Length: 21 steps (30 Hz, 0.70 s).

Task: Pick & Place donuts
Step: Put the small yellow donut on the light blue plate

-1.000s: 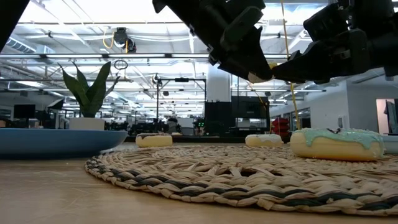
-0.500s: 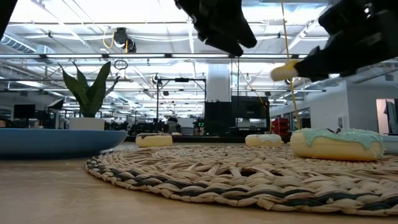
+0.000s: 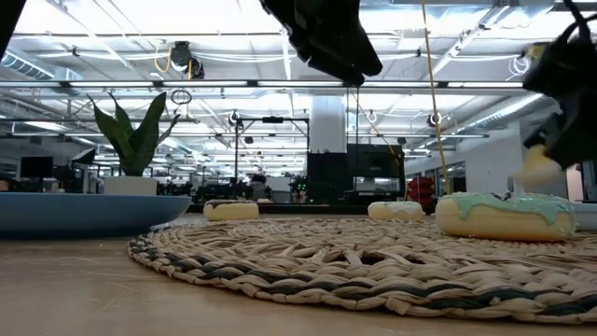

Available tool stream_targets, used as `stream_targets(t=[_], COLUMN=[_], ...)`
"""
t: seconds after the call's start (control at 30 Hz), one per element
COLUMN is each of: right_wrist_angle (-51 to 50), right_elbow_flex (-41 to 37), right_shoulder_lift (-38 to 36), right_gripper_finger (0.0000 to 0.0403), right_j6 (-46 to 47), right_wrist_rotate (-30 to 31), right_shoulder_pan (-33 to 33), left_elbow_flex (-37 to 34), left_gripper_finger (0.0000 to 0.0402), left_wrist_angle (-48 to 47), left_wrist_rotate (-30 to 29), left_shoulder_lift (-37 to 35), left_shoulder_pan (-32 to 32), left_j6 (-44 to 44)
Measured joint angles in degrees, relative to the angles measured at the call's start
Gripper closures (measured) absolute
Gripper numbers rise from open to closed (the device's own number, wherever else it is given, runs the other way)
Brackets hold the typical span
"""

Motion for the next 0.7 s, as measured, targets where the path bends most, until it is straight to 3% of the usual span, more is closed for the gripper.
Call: stream_targets(t=[0.13,0.3,0.7], right_wrist_angle=[-7.81,-10.73,-7.21], right_elbow_flex=[0.0,0.0,0.0], right_shoulder_lift=[-1.88,-2.06,-3.98], right_gripper_finger=[0.0392,0.0392,0.0392], right_j6=[10.08,14.92,13.21], right_wrist_rotate=[0.23,0.29,-0.21], right_shoulder_pan=[2.93,5.41,6.85], left_elbow_flex=[-0.02,-0.04,-0.07], left_gripper_finger=[0.0005,0.0005,0.0005], left_wrist_angle=[-0.64,-1.07,-1.15], left_wrist_rotate=[-0.04,-0.02,-0.04], left_shoulder_lift=[0.0,0.0,0.0], left_shoulder_pan=[0.0,0.0,0.0], left_j6=[-0.86,-1.3,-1.45])
